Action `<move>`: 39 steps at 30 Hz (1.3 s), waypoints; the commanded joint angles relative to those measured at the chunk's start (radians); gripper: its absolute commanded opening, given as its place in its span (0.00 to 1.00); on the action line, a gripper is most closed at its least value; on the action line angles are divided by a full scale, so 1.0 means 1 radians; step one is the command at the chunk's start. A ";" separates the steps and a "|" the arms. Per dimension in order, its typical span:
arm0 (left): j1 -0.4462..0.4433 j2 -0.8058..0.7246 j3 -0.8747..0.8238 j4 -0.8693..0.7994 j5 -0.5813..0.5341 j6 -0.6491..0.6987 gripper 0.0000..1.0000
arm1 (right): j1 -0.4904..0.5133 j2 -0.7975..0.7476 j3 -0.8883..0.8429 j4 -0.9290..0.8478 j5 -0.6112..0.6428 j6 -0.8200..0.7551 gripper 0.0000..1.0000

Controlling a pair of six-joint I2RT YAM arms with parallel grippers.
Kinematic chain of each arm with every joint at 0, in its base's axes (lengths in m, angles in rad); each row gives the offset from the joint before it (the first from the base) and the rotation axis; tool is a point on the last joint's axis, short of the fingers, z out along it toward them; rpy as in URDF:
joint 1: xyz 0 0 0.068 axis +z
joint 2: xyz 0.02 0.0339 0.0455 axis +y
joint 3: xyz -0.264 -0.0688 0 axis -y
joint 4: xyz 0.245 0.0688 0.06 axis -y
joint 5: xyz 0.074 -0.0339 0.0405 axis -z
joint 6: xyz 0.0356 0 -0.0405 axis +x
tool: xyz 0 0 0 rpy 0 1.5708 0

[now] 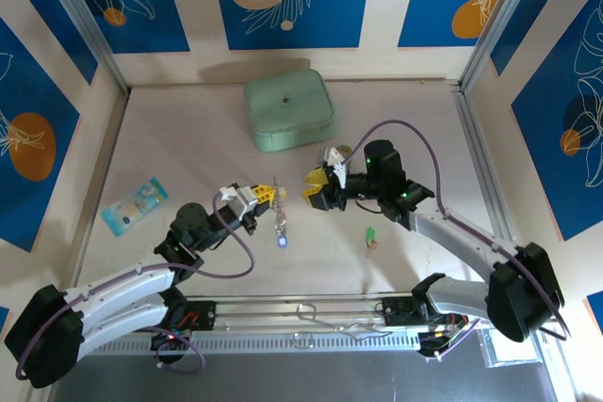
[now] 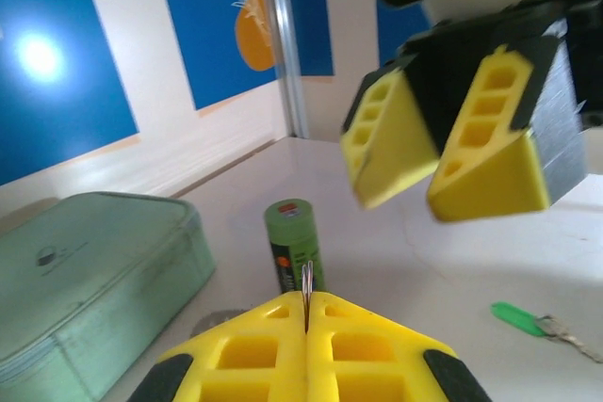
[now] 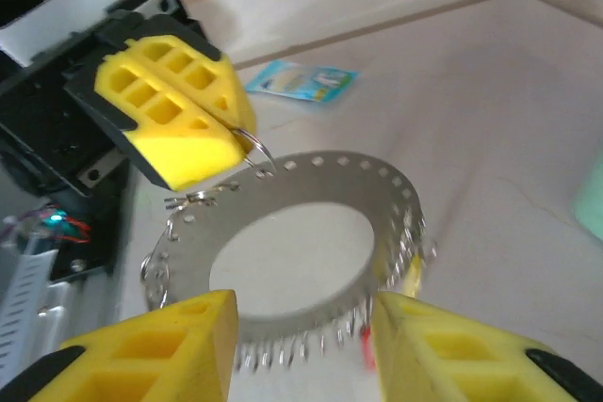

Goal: Put the keys on the keyring

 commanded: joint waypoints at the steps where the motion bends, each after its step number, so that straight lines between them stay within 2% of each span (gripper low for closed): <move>1: 0.003 0.008 0.002 0.119 0.113 -0.039 0.00 | 0.011 0.045 -0.015 0.175 -0.180 0.047 0.42; 8: 0.003 0.047 0.002 0.182 0.166 -0.071 0.00 | 0.050 0.094 -0.009 0.219 -0.182 0.045 0.42; 12: 0.004 0.048 0.001 0.189 0.172 -0.080 0.00 | 0.061 0.110 -0.005 0.243 -0.175 0.057 0.36; 19: 0.003 0.050 -0.003 0.206 0.178 -0.096 0.00 | 0.072 0.123 0.002 0.260 -0.189 0.059 0.17; 27: 0.004 0.058 -0.004 0.215 0.182 -0.103 0.00 | 0.082 0.127 0.021 0.263 -0.207 0.058 0.11; 32: 0.004 0.076 -0.004 0.238 0.183 -0.110 0.00 | 0.086 0.132 0.037 0.262 -0.225 0.060 0.10; 39: 0.004 0.079 -0.005 0.215 0.182 -0.107 0.00 | 0.086 0.110 0.046 0.216 -0.231 0.020 0.00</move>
